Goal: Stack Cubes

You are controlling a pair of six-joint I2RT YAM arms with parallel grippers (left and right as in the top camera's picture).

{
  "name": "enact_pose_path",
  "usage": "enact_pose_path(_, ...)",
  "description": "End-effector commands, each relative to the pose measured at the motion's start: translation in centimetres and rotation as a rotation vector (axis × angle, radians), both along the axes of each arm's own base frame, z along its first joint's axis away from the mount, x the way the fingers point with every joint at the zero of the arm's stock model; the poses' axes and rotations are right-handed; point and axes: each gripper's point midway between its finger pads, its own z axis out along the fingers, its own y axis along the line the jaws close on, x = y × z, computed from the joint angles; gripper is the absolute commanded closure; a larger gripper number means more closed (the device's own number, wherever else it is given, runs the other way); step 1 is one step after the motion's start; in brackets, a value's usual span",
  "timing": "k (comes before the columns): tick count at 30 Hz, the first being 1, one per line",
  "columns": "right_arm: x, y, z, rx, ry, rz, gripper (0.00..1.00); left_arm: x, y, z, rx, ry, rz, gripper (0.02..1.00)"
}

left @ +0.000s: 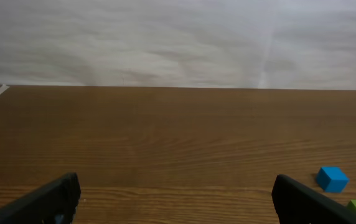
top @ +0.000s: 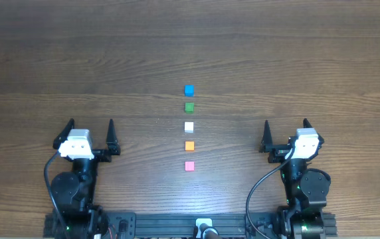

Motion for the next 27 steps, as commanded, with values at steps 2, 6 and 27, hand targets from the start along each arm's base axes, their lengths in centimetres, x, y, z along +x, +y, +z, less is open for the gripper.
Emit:
enact_pose_path(2,0.0,0.4,-0.1,0.003,-0.004,0.018,0.007,0.0,0.0,-0.2,-0.010,-0.003,0.001,0.018)
enact_pose_path(6,0.0,0.4,-0.1,0.003,-0.004,0.018,0.009,0.0,0.0,-0.2,-0.010,-0.003,0.001,0.018)
enact_pose_path(27,0.0,0.4,-0.1,0.003,-0.004,0.018,0.007,-0.7,-5.2,6.1,-0.167,0.000,-0.278,0.020)
